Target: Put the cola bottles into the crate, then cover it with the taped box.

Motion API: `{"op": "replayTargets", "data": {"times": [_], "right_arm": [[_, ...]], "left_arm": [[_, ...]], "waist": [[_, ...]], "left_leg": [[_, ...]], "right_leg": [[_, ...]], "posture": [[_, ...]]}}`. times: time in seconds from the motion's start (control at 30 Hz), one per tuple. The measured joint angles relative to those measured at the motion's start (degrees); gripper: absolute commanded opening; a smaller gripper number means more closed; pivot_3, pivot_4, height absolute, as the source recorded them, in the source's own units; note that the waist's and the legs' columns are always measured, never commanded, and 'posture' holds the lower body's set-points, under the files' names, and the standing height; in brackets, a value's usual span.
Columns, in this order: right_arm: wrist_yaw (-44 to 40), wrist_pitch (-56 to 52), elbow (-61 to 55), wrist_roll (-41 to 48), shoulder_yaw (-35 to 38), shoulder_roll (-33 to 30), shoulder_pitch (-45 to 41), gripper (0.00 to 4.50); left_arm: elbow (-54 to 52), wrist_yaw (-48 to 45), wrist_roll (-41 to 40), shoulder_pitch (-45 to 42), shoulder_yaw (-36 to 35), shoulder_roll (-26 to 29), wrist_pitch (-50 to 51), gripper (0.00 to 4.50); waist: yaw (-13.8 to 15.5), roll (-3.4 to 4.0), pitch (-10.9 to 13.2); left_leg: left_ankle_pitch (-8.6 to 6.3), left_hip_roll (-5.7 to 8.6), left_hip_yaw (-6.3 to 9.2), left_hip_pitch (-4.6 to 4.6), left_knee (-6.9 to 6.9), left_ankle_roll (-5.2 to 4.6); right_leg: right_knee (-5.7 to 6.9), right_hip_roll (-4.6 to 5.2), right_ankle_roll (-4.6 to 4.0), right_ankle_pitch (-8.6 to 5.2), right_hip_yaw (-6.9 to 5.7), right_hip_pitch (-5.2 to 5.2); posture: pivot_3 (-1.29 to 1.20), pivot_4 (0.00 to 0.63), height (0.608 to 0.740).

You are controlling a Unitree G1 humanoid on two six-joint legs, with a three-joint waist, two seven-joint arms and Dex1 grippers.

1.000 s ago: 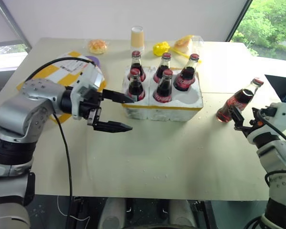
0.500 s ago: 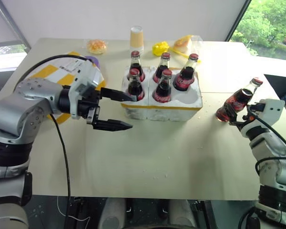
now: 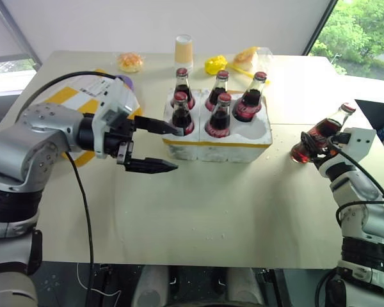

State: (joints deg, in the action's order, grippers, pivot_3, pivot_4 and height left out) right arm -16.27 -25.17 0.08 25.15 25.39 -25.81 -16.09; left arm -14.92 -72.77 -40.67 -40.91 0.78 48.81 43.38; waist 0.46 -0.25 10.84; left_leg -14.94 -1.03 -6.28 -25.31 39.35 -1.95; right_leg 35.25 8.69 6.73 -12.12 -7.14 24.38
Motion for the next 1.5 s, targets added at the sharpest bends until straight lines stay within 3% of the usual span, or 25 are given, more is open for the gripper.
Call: {"op": "replayTargets", "data": {"times": [0.4,0.6,1.13,1.43,1.47,1.5], "right_arm": [[-1.76,-7.25,-13.13,9.99,-3.43,-1.46,-14.94,2.78],[-1.35,-11.44,-14.69,12.18,-9.06,1.16,-13.37,2.78],[-5.48,-13.14,-17.53,11.97,-13.14,0.87,-9.27,2.78],[-10.27,-8.35,-9.18,2.02,-20.98,-1.15,-11.9,2.78],[-10.79,-8.04,-8.24,1.5,-21.24,-1.09,-12.44,3.85],[-11.18,-7.59,-7.74,1.16,-21.28,-0.96,-12.79,4.26]], "left_arm": [[-1.11,1.5,-0.13,0.68,-0.82,0.26,0.05,4.5],[-1.66,2.49,-0.13,2.06,-2.02,0.73,0.06,4.5],[-2.02,3.74,-1.12,2.83,-2.73,1.99,-0.01,4.5],[-1.97,3.56,-1.13,4.22,-3.61,2.32,-0.44,4.5],[-1.98,3.54,-1.12,4.24,-3.63,2.32,-0.54,4.5],[-1.98,3.53,-1.12,4.28,-3.7,2.32,-0.62,4.5]], "waist": [[-1.06,0.4,0.24],[-0.88,0.38,0.23],[-1.16,0.37,0.23],[-1.45,0.32,0.2],[-1.54,0.29,0.19],[-1.57,0.29,0.18]], "left_leg": [[0.05,-0.01,-0.06,-0.02,-0.1,0.07],[0.05,0.02,-0.06,-0.05,-0.1,0.06],[0.05,0.01,-0.07,-0.04,-0.11,0.06],[0.05,0.01,-0.09,-0.01,-0.09,0.06],[0.06,0.0,-0.1,0.02,-0.08,0.07],[0.06,0.0,-0.1,0.04,-0.09,0.08]], "right_leg": [[0.06,-0.03,0.01,0.0,0.1,0.1],[0.06,-0.01,0.01,0.0,0.09,0.1],[0.06,-0.03,0.01,0.0,0.1,0.13],[0.04,-0.03,0.01,0.0,0.11,0.12],[0.05,-0.03,0.01,0.0,0.12,0.11],[0.06,-0.03,0.01,0.0,0.12,0.1]], "posture": [[0.0,0.15,0.74],[0.0,0.15,0.74],[0.0,0.15,0.74],[0.0,0.15,0.74],[0.0,0.15,0.74],[0.0,0.15,0.74]]}}
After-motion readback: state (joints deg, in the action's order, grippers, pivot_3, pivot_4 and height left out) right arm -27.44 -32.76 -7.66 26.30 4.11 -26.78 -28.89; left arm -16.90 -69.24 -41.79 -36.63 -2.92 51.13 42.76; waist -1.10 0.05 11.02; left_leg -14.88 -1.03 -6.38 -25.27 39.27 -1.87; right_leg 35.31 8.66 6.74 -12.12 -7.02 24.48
